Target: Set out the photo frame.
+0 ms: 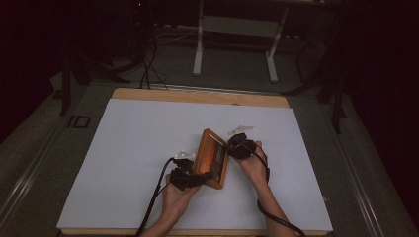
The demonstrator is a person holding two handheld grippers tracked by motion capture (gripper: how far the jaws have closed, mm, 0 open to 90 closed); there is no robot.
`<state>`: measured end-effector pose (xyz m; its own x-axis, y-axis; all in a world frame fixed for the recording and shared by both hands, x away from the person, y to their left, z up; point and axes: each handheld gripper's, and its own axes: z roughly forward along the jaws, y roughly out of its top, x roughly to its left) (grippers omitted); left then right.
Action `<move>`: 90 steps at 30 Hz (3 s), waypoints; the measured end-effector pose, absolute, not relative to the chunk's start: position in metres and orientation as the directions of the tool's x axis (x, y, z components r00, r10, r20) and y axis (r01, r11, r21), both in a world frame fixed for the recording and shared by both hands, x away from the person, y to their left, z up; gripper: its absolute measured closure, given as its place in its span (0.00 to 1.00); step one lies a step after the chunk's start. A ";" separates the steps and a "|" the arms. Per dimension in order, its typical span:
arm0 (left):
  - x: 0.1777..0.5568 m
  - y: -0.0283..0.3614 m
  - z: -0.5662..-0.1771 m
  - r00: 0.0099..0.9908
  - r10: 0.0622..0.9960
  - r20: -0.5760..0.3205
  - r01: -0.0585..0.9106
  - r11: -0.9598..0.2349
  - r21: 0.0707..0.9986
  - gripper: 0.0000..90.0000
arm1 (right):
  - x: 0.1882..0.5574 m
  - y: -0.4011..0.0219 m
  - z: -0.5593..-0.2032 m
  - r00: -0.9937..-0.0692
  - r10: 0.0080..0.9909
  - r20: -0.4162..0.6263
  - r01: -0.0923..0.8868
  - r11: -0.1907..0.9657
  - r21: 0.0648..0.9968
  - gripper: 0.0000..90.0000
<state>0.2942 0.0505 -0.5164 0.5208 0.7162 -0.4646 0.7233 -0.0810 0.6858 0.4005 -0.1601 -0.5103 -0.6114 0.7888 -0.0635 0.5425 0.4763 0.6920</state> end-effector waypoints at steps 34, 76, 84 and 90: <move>0.318 0.037 -0.464 0.722 0.670 -0.174 0.551 -0.404 0.731 0.77 | 0.339 -0.193 -0.454 -0.690 0.719 -0.081 0.392 0.466 0.793 0.65; 0.338 0.086 -0.422 0.956 0.277 -0.093 0.225 -0.493 0.840 0.70 | 0.338 -0.169 -0.428 -0.964 0.239 -0.116 0.066 0.638 0.767 0.69; 0.340 0.087 -0.424 0.946 0.303 -0.112 0.257 -0.496 0.830 0.48 | 0.333 -0.170 -0.427 -0.960 0.225 -0.164 0.026 0.660 0.751 0.74; 0.343 0.096 -0.430 0.935 0.325 -0.141 0.283 -0.448 0.848 0.41 | 0.332 -0.174 -0.427 -0.958 0.234 -0.163 0.032 0.657 0.754 0.76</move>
